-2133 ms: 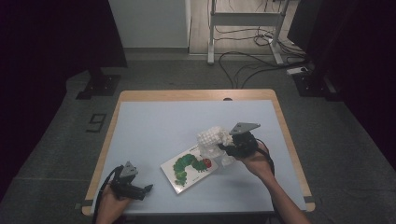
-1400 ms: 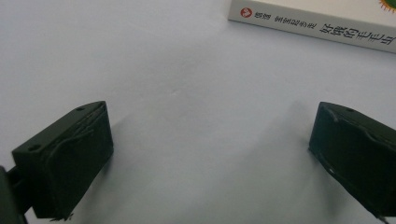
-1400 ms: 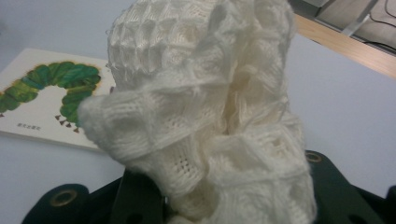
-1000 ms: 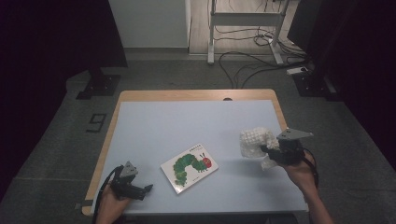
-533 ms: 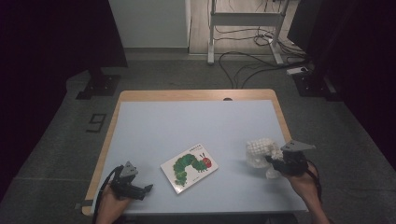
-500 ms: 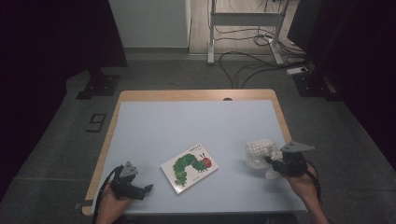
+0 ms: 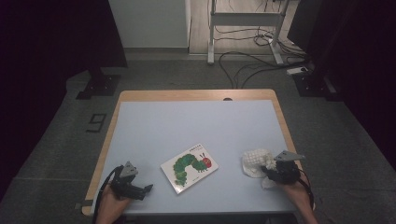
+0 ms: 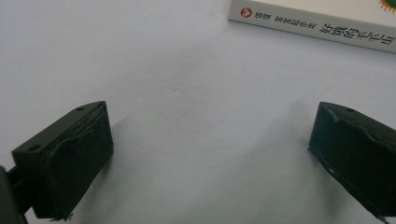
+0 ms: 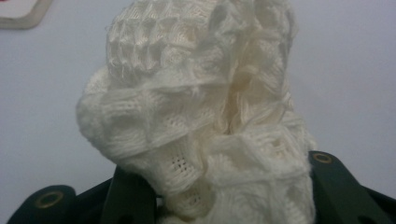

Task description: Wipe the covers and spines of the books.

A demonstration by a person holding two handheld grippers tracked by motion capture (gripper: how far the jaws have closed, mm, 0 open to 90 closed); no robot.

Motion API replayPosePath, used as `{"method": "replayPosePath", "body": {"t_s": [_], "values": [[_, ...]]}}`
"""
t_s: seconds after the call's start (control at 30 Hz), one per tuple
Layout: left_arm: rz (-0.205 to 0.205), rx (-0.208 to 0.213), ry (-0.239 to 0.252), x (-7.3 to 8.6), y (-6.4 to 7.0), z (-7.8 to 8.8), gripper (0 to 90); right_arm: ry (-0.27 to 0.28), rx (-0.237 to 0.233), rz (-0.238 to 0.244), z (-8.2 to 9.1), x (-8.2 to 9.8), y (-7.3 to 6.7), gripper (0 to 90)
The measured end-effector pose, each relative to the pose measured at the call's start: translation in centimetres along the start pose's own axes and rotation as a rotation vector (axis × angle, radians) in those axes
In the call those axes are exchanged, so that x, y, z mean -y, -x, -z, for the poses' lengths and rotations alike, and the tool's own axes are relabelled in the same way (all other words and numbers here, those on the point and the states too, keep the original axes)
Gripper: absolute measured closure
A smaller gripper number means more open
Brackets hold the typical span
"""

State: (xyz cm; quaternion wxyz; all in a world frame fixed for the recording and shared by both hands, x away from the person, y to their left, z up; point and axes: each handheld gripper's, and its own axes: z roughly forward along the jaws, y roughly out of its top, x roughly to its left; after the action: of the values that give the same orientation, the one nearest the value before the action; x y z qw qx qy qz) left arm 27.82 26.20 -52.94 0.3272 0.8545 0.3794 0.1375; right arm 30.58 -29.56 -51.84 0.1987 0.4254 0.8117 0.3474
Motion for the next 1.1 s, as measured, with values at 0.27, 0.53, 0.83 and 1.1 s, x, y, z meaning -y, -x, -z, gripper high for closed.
{"method": "replayPosePath", "body": {"t_s": [0.27,0.53,0.83,1.1], "values": [[0.000,0.000,0.000,0.0,0.0,0.0,0.0,-0.006,-0.015,0.002,-0.2,0.0,0.1,28.8],[0.000,0.000,0.000,0.0,0.0,0.0,0.0,0.019,0.003,0.004,0.7,-0.5,0.4,1.3],[0.000,0.000,0.000,0.0,0.0,0.0,0.0,0.041,0.014,0.018,2.2,-1.6,0.3,0.0],[-0.003,-0.001,0.000,0.0,0.0,0.0,0.0,0.049,-0.028,0.052,2.0,-3.2,-0.7,0.0]]}}
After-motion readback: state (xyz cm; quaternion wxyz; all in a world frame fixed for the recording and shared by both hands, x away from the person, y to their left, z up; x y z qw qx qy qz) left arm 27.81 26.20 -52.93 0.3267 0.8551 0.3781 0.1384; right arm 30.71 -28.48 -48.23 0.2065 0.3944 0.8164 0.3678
